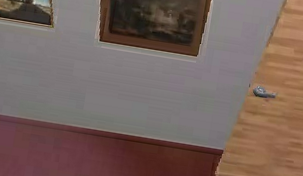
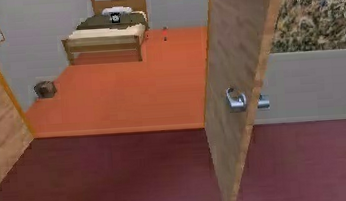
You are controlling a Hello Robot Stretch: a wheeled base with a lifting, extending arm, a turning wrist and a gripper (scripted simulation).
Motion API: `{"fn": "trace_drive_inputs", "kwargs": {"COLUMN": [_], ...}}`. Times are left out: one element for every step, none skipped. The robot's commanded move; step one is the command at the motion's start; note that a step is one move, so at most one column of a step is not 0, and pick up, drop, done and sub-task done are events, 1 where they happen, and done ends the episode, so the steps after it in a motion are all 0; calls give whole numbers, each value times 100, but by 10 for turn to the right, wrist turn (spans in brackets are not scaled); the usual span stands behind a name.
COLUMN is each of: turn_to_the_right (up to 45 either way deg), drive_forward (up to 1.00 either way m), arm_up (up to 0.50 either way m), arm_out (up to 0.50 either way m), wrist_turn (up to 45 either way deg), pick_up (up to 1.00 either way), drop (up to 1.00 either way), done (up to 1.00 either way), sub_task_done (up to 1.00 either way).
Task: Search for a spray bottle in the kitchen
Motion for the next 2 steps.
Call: {"fn": "trace_drive_inputs", "kwargs": {"turn_to_the_right": [-450, -150], "drive_forward": [0, 0], "arm_up": [0, 0], "arm_out": [0, 0], "wrist_turn": [0, 0], "pick_up": [0, 0], "drop": [0, 0], "done": [0, 0], "sub_task_done": [0, 0]}}
